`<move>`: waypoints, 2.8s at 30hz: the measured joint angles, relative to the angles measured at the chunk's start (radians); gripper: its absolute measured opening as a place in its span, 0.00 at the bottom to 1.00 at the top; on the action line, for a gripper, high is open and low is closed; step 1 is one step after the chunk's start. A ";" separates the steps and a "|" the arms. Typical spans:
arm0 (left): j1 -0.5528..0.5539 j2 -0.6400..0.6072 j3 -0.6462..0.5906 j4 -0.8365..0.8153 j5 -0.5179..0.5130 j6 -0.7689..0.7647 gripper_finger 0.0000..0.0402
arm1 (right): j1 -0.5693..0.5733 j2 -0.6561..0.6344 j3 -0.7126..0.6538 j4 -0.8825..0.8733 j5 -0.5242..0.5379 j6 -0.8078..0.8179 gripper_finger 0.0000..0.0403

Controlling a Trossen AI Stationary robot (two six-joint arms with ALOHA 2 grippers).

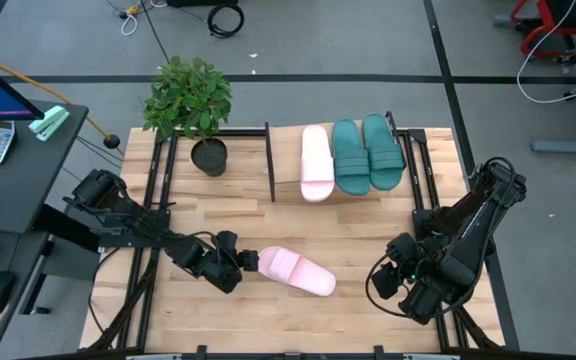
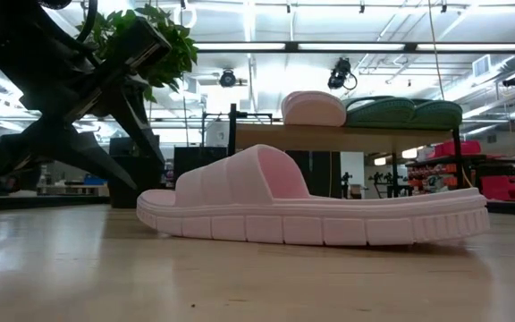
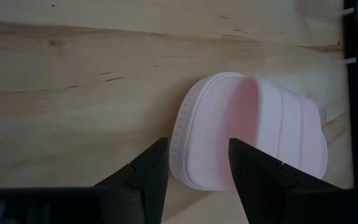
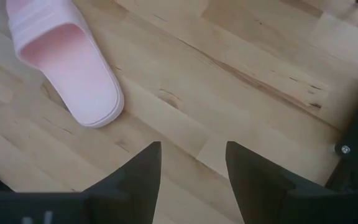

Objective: Pick and place slides into the shelf
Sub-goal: Put the pink slipper on the shelf

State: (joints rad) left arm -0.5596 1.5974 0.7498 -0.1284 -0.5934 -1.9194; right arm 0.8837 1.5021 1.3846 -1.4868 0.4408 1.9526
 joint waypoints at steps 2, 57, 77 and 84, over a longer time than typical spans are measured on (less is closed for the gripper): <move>0.000 0.000 0.000 0.000 0.000 0.000 0.43 | 0.000 0.000 0.000 0.000 0.001 0.000 0.46; 0.027 0.009 0.002 0.023 0.006 0.073 0.43 | 0.000 0.000 0.000 0.000 0.023 0.000 0.46; 0.027 0.134 0.001 0.177 0.034 0.020 0.43 | 0.000 0.001 0.000 0.003 0.030 0.000 0.47; 0.027 0.154 0.001 0.212 0.037 0.019 0.43 | 0.000 0.001 0.000 0.003 0.031 0.000 0.47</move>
State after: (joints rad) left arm -0.5331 1.7512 0.7509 0.0834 -0.5569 -1.8999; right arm 0.8837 1.5028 1.3849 -1.4837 0.4713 1.9530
